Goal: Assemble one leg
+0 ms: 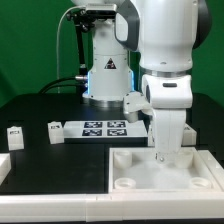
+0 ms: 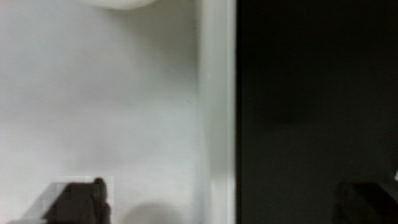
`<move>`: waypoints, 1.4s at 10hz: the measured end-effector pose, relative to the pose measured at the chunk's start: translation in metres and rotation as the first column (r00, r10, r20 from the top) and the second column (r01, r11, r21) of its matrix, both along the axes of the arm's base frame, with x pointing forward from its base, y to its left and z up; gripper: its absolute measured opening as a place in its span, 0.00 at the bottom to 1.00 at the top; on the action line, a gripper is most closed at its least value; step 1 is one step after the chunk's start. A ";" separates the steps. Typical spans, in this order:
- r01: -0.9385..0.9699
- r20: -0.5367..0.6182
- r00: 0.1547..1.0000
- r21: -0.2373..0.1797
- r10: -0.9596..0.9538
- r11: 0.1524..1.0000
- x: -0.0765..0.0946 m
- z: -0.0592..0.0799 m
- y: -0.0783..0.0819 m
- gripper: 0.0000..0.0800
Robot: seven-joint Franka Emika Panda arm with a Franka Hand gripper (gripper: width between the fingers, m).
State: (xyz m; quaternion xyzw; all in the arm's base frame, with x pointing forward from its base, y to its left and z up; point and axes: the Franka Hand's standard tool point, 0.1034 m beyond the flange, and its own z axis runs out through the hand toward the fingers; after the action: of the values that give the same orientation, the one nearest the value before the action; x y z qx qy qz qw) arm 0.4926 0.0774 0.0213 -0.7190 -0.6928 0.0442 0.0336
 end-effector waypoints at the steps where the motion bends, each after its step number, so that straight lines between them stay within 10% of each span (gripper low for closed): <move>1: 0.000 0.000 1.000 0.000 0.000 1.000 0.000 0.000 0.000 0.81; 10: 0.097 0.026 0.995 -0.012 -0.097 0.995 -0.021 0.017 0.001 0.81; 14: 0.384 0.036 0.923 -0.027 -0.383 0.923 -0.044 0.029 0.031 0.81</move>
Offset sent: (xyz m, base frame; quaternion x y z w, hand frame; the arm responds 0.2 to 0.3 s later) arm 0.0000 0.0000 0.0000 0.0000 0.0000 0.0000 1.0000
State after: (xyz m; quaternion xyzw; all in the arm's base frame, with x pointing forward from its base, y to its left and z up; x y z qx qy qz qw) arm 0.4488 0.1084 0.0502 -0.8416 -0.5385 0.0378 0.0192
